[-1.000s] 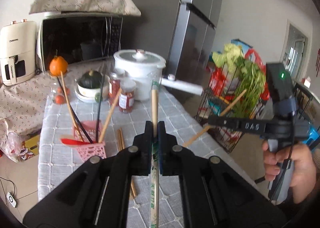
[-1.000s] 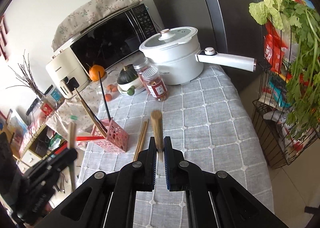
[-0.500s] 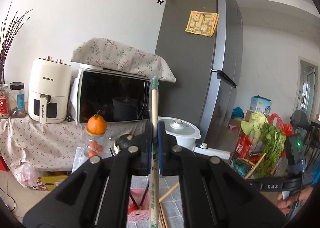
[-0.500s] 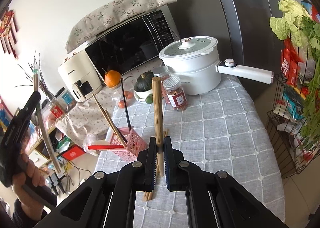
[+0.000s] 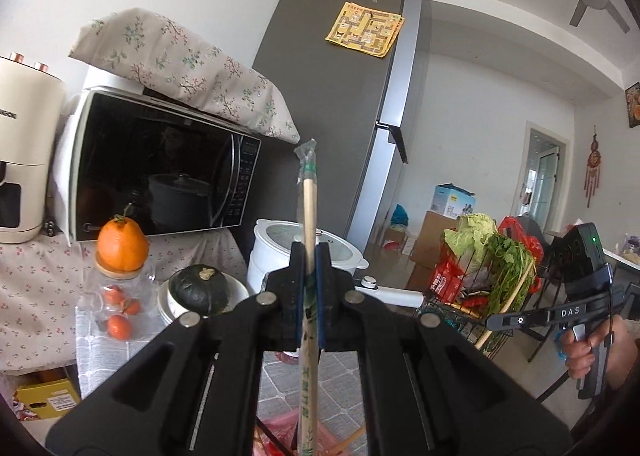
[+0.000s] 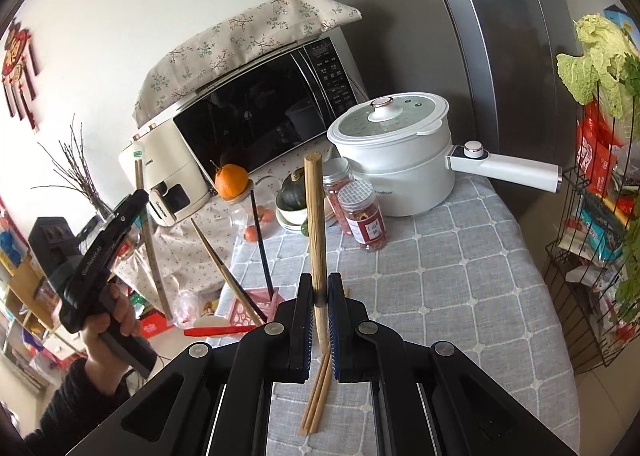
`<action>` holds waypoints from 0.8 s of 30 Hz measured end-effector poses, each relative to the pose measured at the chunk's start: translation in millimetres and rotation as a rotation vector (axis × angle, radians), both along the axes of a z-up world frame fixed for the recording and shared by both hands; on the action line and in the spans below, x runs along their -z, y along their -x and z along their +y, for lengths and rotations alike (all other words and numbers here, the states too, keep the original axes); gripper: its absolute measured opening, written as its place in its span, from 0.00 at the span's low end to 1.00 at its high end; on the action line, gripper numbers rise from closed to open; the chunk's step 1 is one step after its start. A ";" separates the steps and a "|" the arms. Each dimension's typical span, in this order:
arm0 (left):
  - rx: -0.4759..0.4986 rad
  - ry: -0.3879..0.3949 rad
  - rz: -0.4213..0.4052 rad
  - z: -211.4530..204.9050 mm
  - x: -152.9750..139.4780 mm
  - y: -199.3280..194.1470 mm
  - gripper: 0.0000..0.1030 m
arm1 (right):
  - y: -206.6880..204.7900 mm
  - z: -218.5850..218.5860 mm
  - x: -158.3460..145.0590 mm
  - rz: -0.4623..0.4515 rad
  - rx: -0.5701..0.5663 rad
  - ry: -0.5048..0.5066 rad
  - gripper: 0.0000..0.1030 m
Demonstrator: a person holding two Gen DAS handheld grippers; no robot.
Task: Organize utensils
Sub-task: 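Lower the green-labelled chopstick into the basket with the left tool while the right carries its chopstick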
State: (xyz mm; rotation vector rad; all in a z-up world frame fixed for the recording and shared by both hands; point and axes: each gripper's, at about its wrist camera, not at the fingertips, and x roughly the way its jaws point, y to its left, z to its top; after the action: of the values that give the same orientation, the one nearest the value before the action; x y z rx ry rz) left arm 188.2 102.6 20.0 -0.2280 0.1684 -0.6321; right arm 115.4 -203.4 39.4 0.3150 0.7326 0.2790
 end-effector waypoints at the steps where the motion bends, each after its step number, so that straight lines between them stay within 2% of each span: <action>1: 0.025 0.005 -0.008 -0.8 3.7 -5.9 0.06 | -3.6 0.5 -1.3 -0.004 0.001 -0.001 0.07; 6: 0.138 0.041 -0.033 -8.4 28.4 -29.0 0.06 | -20.1 6.7 -5.6 -0.029 -0.010 0.008 0.07; 11: 0.194 0.034 -0.047 -16.1 52.4 -41.8 0.06 | -33.2 22.9 -3.1 -0.040 -0.052 0.039 0.07; 16: 0.198 0.030 -0.056 -13.5 70.4 -40.6 0.06 | -39.4 41.9 -5.2 -0.062 -0.102 0.061 0.06; 24: 0.217 0.047 0.002 -1.5 91.8 -32.7 0.06 | -42.5 63.0 -19.1 -0.093 -0.171 0.033 0.06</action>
State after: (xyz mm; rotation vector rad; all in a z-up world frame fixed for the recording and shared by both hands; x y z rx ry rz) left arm 220.9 101.1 -71.8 -0.2579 0.1813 -0.8525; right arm 157.9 -140.4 58.6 0.2066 0.6726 0.4399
